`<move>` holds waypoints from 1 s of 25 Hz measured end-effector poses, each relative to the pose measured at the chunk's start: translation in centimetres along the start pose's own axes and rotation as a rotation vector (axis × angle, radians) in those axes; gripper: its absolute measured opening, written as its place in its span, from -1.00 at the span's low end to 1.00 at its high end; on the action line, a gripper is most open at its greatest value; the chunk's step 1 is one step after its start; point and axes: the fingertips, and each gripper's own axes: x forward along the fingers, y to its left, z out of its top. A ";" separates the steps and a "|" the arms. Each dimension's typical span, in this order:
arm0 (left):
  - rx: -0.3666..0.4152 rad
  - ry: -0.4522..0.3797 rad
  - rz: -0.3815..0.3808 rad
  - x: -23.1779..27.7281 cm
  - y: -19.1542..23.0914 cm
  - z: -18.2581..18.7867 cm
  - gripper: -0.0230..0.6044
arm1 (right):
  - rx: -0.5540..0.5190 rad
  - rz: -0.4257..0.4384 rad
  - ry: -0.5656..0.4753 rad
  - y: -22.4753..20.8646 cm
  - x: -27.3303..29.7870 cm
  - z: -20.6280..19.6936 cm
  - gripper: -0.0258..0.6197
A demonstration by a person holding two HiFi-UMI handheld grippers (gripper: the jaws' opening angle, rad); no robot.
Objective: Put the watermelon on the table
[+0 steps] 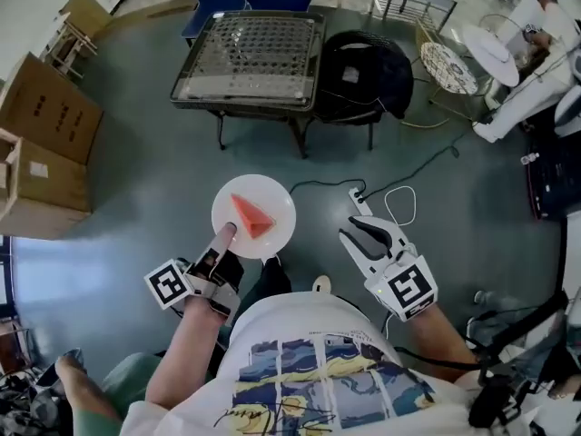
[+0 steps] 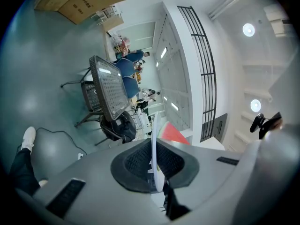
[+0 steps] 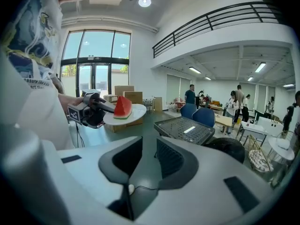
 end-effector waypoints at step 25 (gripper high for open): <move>-0.032 -0.111 0.000 5.3 5.6 25.7 -0.84 | -0.071 0.114 -0.025 -3.6 26.0 14.3 -0.67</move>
